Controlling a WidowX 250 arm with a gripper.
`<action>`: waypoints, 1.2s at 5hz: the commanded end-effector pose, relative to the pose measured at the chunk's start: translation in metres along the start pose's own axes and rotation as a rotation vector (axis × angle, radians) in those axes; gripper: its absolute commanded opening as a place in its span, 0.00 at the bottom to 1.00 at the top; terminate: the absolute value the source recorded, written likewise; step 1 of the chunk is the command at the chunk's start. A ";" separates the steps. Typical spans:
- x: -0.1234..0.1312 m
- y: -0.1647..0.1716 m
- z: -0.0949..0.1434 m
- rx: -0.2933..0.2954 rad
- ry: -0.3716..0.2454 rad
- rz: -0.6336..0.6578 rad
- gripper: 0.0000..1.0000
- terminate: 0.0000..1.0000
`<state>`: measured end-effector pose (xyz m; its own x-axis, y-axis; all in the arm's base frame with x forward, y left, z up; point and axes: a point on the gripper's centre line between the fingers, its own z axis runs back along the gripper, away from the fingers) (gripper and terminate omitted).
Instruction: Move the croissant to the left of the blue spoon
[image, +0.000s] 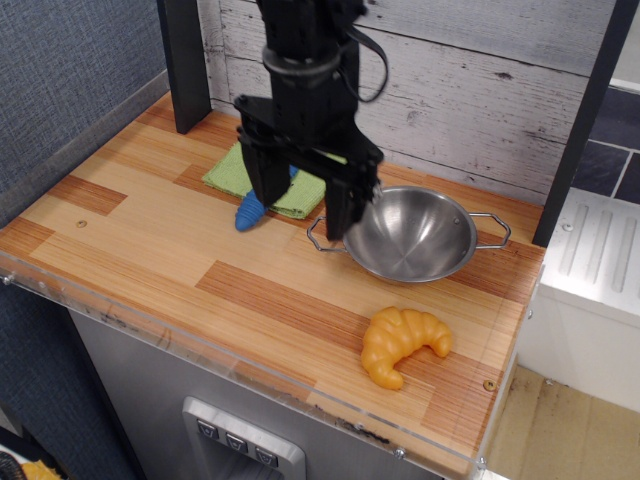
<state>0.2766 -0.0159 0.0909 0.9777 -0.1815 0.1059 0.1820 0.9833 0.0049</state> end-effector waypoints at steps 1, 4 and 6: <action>-0.009 -0.046 -0.015 0.005 -0.007 -0.112 1.00 0.00; -0.008 -0.071 -0.076 0.004 0.102 -0.054 1.00 0.00; 0.002 -0.072 -0.089 0.021 0.086 -0.032 0.00 0.00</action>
<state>0.2767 -0.0891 0.0036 0.9761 -0.2170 0.0110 0.2166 0.9759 0.0269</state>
